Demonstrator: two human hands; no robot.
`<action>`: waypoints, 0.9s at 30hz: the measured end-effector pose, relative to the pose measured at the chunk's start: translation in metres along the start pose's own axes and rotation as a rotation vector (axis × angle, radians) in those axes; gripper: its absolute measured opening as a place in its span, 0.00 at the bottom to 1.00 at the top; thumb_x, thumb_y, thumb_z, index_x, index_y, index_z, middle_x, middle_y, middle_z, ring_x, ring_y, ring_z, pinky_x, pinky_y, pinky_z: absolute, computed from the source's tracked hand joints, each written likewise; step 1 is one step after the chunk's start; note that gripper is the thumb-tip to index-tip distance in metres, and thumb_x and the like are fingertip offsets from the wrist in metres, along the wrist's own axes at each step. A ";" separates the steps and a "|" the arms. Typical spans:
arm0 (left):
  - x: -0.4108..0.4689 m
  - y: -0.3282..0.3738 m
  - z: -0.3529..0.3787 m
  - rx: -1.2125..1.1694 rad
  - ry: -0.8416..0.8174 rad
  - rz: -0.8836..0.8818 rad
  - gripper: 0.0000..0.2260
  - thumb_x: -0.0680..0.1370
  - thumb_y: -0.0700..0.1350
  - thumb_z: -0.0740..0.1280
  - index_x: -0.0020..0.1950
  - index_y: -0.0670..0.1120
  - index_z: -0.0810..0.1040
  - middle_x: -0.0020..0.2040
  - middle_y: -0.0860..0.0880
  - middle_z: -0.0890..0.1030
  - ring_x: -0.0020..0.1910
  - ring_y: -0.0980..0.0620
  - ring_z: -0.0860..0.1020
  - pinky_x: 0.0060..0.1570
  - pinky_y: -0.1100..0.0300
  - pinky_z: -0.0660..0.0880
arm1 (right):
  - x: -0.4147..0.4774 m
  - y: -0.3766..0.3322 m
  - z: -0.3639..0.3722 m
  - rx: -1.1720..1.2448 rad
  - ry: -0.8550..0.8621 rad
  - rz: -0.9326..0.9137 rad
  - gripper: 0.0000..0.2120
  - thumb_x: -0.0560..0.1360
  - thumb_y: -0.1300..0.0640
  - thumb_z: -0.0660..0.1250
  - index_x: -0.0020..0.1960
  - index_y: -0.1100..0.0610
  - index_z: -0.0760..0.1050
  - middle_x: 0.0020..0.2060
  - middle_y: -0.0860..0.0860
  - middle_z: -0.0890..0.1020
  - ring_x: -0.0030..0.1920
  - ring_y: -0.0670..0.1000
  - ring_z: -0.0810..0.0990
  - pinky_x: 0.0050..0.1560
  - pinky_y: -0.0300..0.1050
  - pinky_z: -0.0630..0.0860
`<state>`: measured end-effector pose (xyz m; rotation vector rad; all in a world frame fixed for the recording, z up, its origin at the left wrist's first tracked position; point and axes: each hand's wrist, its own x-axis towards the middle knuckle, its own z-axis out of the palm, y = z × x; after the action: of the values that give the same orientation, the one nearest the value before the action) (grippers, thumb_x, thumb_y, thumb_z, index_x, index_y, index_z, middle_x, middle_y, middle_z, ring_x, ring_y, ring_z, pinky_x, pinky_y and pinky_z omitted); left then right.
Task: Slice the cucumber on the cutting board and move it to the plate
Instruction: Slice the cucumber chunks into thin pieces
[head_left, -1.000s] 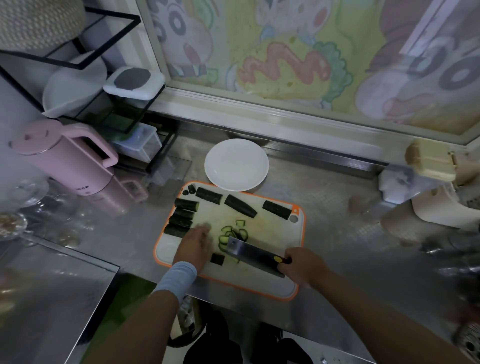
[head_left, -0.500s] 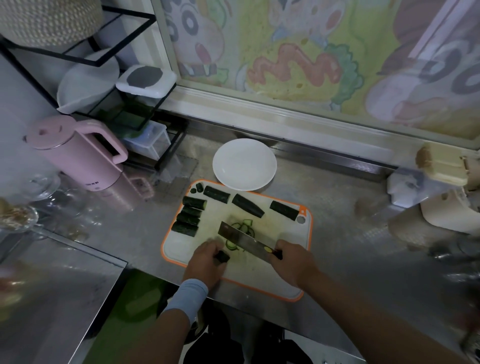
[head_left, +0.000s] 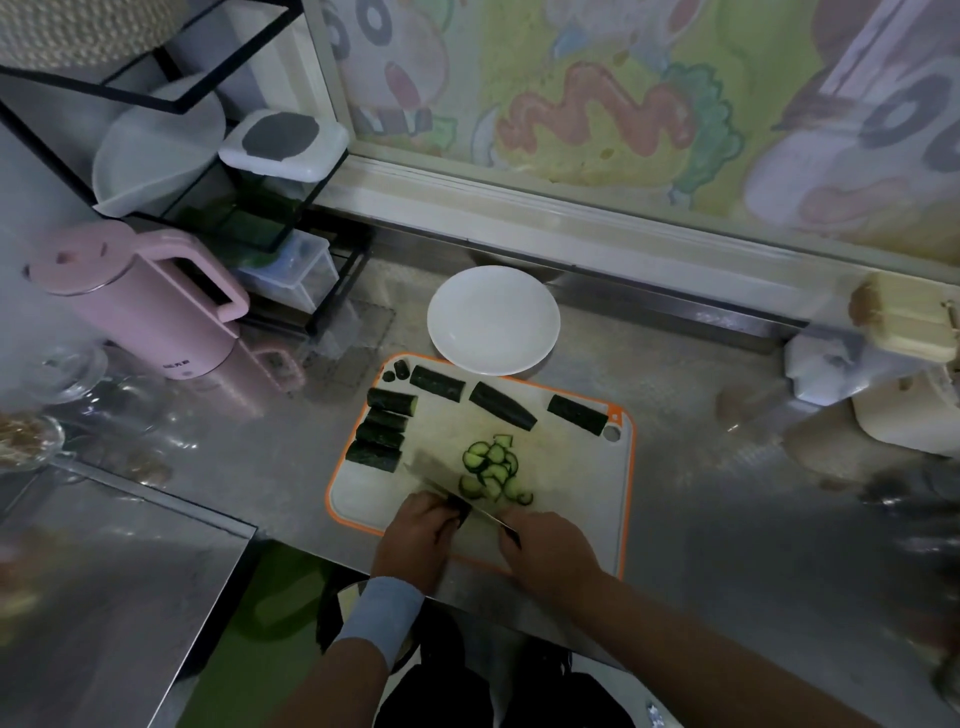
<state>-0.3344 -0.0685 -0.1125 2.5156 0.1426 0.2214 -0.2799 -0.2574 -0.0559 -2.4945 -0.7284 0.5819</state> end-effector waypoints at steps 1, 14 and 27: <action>-0.001 0.000 0.001 -0.003 0.012 -0.003 0.13 0.73 0.48 0.61 0.42 0.43 0.84 0.42 0.45 0.81 0.46 0.51 0.71 0.46 0.62 0.70 | 0.000 0.001 0.001 -0.004 -0.007 -0.006 0.12 0.79 0.51 0.57 0.57 0.49 0.77 0.46 0.53 0.82 0.46 0.56 0.79 0.39 0.45 0.68; -0.002 0.004 -0.001 0.118 -0.021 0.013 0.15 0.72 0.49 0.59 0.41 0.46 0.85 0.41 0.48 0.82 0.43 0.50 0.76 0.38 0.60 0.76 | 0.000 -0.009 0.006 -0.138 0.052 -0.080 0.17 0.81 0.51 0.52 0.67 0.48 0.71 0.47 0.53 0.82 0.45 0.56 0.80 0.39 0.46 0.69; -0.001 0.004 -0.006 0.126 -0.084 0.002 0.15 0.73 0.49 0.59 0.42 0.46 0.85 0.42 0.47 0.81 0.40 0.47 0.80 0.38 0.61 0.77 | -0.011 -0.009 0.002 -0.208 0.104 -0.107 0.15 0.79 0.52 0.53 0.61 0.49 0.74 0.38 0.52 0.81 0.37 0.55 0.79 0.33 0.45 0.65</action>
<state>-0.3364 -0.0689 -0.1058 2.6452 0.1237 0.1096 -0.2932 -0.2566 -0.0497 -2.6314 -0.9168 0.3507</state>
